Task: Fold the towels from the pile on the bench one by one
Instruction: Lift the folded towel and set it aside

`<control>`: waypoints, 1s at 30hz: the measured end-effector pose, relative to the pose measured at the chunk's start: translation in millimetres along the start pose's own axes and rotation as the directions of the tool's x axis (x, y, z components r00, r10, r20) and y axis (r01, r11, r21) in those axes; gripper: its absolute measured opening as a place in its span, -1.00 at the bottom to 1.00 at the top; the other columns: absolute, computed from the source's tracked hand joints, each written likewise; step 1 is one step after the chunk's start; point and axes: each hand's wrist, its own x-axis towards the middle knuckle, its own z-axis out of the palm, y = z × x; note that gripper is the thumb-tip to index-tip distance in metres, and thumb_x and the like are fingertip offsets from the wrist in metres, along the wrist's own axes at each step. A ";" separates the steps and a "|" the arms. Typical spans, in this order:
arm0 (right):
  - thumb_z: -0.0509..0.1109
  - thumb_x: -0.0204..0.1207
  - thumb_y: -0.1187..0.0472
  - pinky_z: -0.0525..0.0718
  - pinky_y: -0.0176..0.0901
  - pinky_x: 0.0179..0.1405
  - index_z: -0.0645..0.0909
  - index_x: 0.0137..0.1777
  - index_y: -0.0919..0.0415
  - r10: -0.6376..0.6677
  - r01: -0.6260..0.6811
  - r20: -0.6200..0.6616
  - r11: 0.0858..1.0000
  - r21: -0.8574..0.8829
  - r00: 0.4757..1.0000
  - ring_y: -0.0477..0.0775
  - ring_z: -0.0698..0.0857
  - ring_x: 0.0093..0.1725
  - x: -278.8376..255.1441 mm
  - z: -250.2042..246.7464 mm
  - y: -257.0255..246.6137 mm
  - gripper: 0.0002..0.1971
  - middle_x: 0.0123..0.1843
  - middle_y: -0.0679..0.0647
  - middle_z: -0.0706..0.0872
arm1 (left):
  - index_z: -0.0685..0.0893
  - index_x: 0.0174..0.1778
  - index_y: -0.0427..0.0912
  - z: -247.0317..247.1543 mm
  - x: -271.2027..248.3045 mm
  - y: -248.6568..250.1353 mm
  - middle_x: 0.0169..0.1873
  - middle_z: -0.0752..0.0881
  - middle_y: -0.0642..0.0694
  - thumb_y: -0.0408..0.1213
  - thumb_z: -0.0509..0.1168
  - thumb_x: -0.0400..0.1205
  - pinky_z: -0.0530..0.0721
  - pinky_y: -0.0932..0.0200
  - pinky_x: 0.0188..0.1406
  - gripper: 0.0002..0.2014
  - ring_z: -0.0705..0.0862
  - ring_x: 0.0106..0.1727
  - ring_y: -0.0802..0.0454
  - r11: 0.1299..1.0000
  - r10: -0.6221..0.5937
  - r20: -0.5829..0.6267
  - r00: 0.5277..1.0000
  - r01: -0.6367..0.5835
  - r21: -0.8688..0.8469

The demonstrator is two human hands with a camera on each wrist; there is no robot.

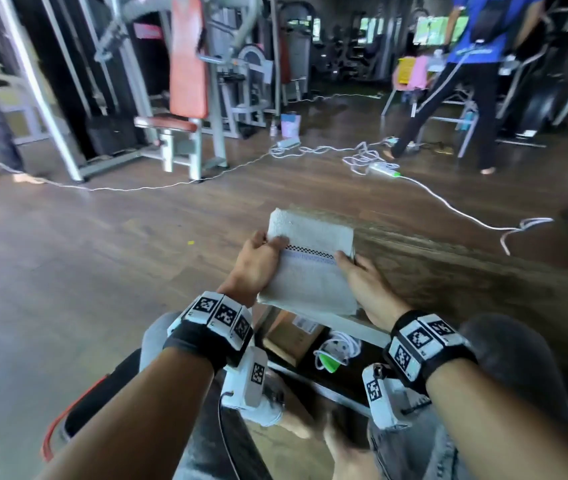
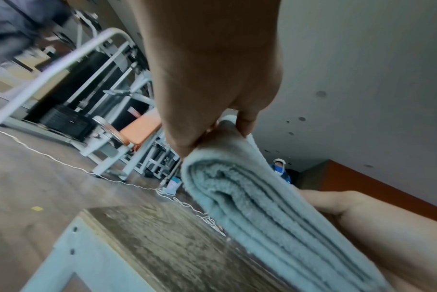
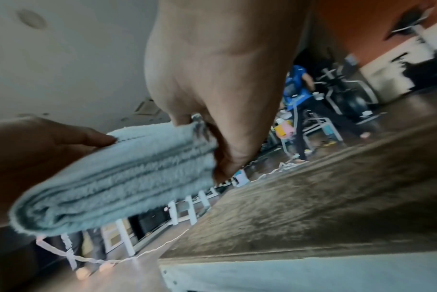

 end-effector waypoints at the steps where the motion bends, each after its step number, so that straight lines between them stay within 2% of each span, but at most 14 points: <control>1: 0.20 0.72 -0.19 0.38 0.07 0.57 0.37 0.63 0.13 -0.031 0.031 0.013 0.999 -0.018 0.999 0.09 0.44 0.58 2.9 9.8 -2.9 -0.42 0.66 0.04 0.41 | 0.67 0.04 -0.19 -10.8 -2.7 -3.4 -0.04 0.78 -0.21 0.00 0.35 0.50 0.72 -0.10 0.11 -0.66 0.74 0.03 -0.20 0.999 0.012 -0.058 0.998 -0.011 0.030; 2: 0.18 0.73 -0.18 0.38 0.05 0.56 0.38 0.61 0.15 -0.068 0.069 0.030 0.996 -0.051 0.997 0.08 0.45 0.56 5.1 21.2 -6.5 -0.42 0.62 0.04 0.44 | 0.67 0.02 -0.18 -21.2 -7.4 -5.8 -0.02 0.77 -0.24 -0.02 0.34 0.53 0.69 -0.16 0.17 -0.69 0.74 0.06 -0.21 0.999 0.023 -0.113 0.993 -0.019 0.042; 4: 0.12 0.76 -0.16 0.43 -0.09 0.35 0.45 0.49 0.22 -0.134 0.141 0.067 0.984 -0.106 0.989 0.03 0.51 0.35 6.2 46.2 -14.0 -0.48 0.40 0.01 0.54 | 0.66 -0.02 -0.17 -41.4 -16.9 -11.1 -0.03 0.77 -0.23 -0.05 0.32 0.58 0.66 -0.17 0.19 -0.75 0.73 0.06 -0.21 0.998 0.031 -0.218 0.975 -0.018 0.064; 7: 0.07 0.78 -0.12 0.39 -0.16 0.10 0.52 0.26 0.26 -0.194 0.205 0.096 0.970 -0.130 0.976 0.07 0.55 0.15 2.6 86.0 -26.1 -0.56 0.20 0.11 0.62 | 0.65 -0.03 -0.15 -71.0 -32.8 -10.7 -0.14 0.73 -0.10 -0.07 0.29 0.63 0.64 -0.10 0.18 -0.79 0.69 -0.02 -0.13 0.992 0.049 -0.369 0.928 -0.001 0.129; 10: 0.05 0.79 -0.07 0.40 -0.15 -0.01 0.52 0.20 0.30 -0.230 0.246 0.122 0.960 -0.133 0.965 0.19 0.63 0.14 -2.6 122.3 -35.3 -0.58 0.05 0.14 0.62 | 0.63 0.02 -0.24 -99.5 -42.5 -11.8 -0.17 0.68 -0.07 -0.14 0.21 0.72 0.57 0.05 -0.01 -0.78 0.61 -0.11 -0.02 0.979 0.059 -0.490 0.869 0.045 0.198; 12: 0.03 0.80 -0.06 0.40 -0.15 -0.01 0.50 0.25 0.31 -0.226 0.256 0.177 0.953 -0.164 0.958 0.23 0.64 0.20 -4.1 143.3 -38.5 -0.57 0.10 0.20 0.64 | 0.62 0.00 -0.21 -118.1 -47.9 -14.7 -0.21 0.65 -0.04 -0.16 0.21 0.73 0.48 0.16 -0.12 -0.81 0.57 -0.14 0.01 0.969 0.066 -0.541 0.838 0.075 0.234; 14: 0.02 0.80 -0.05 0.42 -0.14 0.01 0.48 0.30 0.33 -0.212 0.264 0.246 0.943 -0.201 0.946 0.29 0.64 0.27 -5.9 162.5 -40.5 -0.56 0.26 0.31 0.66 | 0.65 0.02 -0.23 -135.9 -55.0 -21.5 -0.20 0.67 -0.06 -0.18 0.22 0.71 0.48 0.18 -0.14 -0.81 0.59 -0.14 -0.01 0.967 0.039 -0.570 0.821 0.113 0.229; 18: 0.03 0.80 -0.03 0.40 -0.10 0.04 0.45 0.38 0.32 -0.152 0.259 0.381 0.933 -0.248 0.912 0.31 0.60 0.34 -6.8 198.5 -32.5 -0.56 0.41 0.35 0.60 | 0.68 -0.07 -0.31 -162.6 -73.3 -44.4 -0.24 0.68 -0.14 -0.13 0.28 0.61 0.59 0.11 -0.21 -0.73 0.63 -0.21 -0.06 0.973 -0.044 -0.607 0.793 0.173 0.155; 20: 0.02 0.80 -0.03 0.38 -0.09 0.06 0.42 0.42 0.31 -0.096 0.243 0.435 0.924 -0.296 0.895 0.31 0.58 0.39 -8.9 214.4 -24.2 -0.56 0.45 0.35 0.57 | 0.53 -0.04 -0.21 -170.8 -84.4 -59.5 -0.18 0.62 -0.17 -0.23 0.32 0.64 0.65 0.08 -0.19 -0.86 0.60 -0.20 -0.03 0.978 -0.081 -0.661 0.746 0.189 0.093; 22: 0.04 0.79 -0.02 0.45 -0.02 0.14 0.40 0.42 0.32 -0.037 0.245 0.499 0.901 -0.358 0.866 0.34 0.57 0.39 -8.9 229.8 -12.6 -0.56 0.45 0.36 0.56 | 0.34 0.14 -0.15 -179.2 -93.7 -80.4 -0.11 0.60 -0.18 -0.35 0.33 0.62 0.73 -0.08 -0.04 -0.70 0.63 -0.11 -0.08 0.974 -0.149 -0.683 0.715 0.224 0.022; 24: 0.10 0.75 0.00 0.51 0.02 0.18 0.41 0.37 0.29 0.009 0.261 0.540 0.868 -0.422 0.842 0.34 0.59 0.36 -8.0 244.5 2.2 -0.61 0.37 0.30 0.59 | 0.31 0.17 -0.11 -187.0 -101.1 -102.5 -0.15 0.60 -0.17 -0.42 0.35 0.57 0.75 -0.13 -0.08 -0.62 0.64 -0.14 -0.12 0.956 -0.212 -0.664 0.717 0.292 0.009; 25: 0.14 0.71 0.01 0.53 0.02 0.15 0.43 0.33 0.27 0.019 0.276 0.555 0.853 -0.443 0.832 0.32 0.62 0.32 -7.7 250.4 8.9 -0.64 0.28 0.25 0.61 | 0.40 0.12 -0.11 -190.6 -104.0 -112.8 -0.20 0.62 -0.15 -0.42 0.36 0.55 0.73 -0.02 -0.22 -0.68 0.63 -0.23 -0.07 0.938 -0.242 -0.662 0.709 0.346 0.027; 27: 0.22 0.64 0.05 0.52 -0.02 0.06 0.43 0.30 0.22 0.024 0.304 0.576 0.831 -0.466 0.817 0.25 0.64 0.20 -6.1 261.6 23.6 -0.68 0.16 0.10 0.59 | 0.60 -0.11 -0.06 -197.1 -107.3 -132.9 -0.34 0.63 -0.06 -0.40 0.37 0.53 0.54 0.23 -0.41 -0.85 0.55 -0.40 0.07 0.891 -0.283 -0.662 0.693 0.446 0.086; 30: 0.26 0.65 0.18 0.42 -0.09 -0.17 0.35 0.31 0.15 0.063 0.308 0.606 0.817 -0.488 0.793 0.15 0.56 -0.14 -5.1 276.6 47.7 -0.72 -0.09 0.04 0.52 | 0.66 -0.26 -0.07 -204.7 -104.9 -164.8 -0.45 0.59 -0.01 -0.39 0.38 0.55 0.43 0.38 -0.59 -0.87 0.49 -0.47 0.14 0.856 -0.353 -0.629 0.693 0.511 0.082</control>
